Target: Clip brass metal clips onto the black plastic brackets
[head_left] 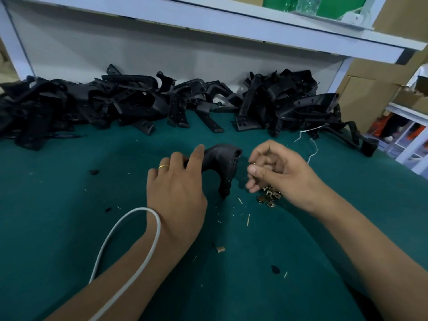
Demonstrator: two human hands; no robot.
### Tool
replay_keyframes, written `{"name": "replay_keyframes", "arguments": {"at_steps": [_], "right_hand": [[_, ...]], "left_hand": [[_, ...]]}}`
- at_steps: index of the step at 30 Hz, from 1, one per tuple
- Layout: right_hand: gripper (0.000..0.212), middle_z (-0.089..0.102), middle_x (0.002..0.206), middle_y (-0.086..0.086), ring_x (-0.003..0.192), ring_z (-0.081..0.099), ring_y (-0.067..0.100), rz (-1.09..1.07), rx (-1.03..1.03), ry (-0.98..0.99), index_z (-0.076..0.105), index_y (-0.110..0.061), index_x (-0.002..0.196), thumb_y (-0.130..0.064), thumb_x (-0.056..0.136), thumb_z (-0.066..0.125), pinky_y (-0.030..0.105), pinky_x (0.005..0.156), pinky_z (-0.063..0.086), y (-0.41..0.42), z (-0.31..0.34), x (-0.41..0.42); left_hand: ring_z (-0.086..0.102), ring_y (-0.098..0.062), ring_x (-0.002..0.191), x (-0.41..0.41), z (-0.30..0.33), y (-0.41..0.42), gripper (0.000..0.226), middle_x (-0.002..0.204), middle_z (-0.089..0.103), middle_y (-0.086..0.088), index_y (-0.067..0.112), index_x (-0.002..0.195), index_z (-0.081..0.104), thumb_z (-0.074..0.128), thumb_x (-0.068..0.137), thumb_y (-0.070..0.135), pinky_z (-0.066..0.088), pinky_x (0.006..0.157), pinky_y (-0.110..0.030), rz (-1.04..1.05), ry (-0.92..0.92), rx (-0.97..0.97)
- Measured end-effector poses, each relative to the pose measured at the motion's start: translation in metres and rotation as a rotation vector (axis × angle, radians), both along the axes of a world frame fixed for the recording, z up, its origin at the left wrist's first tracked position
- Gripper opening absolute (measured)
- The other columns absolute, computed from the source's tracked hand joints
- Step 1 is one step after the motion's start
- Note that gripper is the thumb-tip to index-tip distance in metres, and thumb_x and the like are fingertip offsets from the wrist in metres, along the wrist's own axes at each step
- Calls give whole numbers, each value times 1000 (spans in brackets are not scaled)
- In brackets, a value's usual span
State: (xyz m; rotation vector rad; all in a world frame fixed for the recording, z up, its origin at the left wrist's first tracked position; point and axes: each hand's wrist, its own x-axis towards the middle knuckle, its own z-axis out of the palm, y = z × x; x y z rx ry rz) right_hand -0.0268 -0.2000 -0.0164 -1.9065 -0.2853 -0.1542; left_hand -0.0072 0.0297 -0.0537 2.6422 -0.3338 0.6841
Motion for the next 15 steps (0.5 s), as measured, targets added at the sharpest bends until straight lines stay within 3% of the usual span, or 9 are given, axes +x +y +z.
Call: {"name": "replay_keyframes", "arguments": {"at_steps": [5, 8, 15], "right_hand": [[10, 72, 74, 10, 60, 72, 25, -98, 70, -48, 75, 0, 100, -2, 91, 71, 30, 61, 62, 7, -7, 4], [14, 72, 74, 16, 58, 71, 28, -173, 150, -13, 74, 4, 95, -7, 98, 65, 34, 57, 62, 10, -11, 7], [12, 76, 87, 16, 76, 76, 31, -40, 191, 78, 66, 2, 103, -1, 103, 54, 40, 69, 65, 15, -12, 6]], "left_hand": [[52, -27, 109, 0, 0, 0, 64, 120, 55, -3, 28, 157, 28, 54, 99, 17, 37, 90, -40, -4, 4, 2], [53, -29, 108, 1, 0, 0, 62, 117, 57, -4, 26, 155, 33, 55, 98, 15, 38, 89, -41, -13, 8, -17], [55, -32, 105, 1, -1, -1, 53, 112, 59, -6, 25, 148, 44, 57, 98, 16, 38, 87, -42, -28, 0, -41]]}}
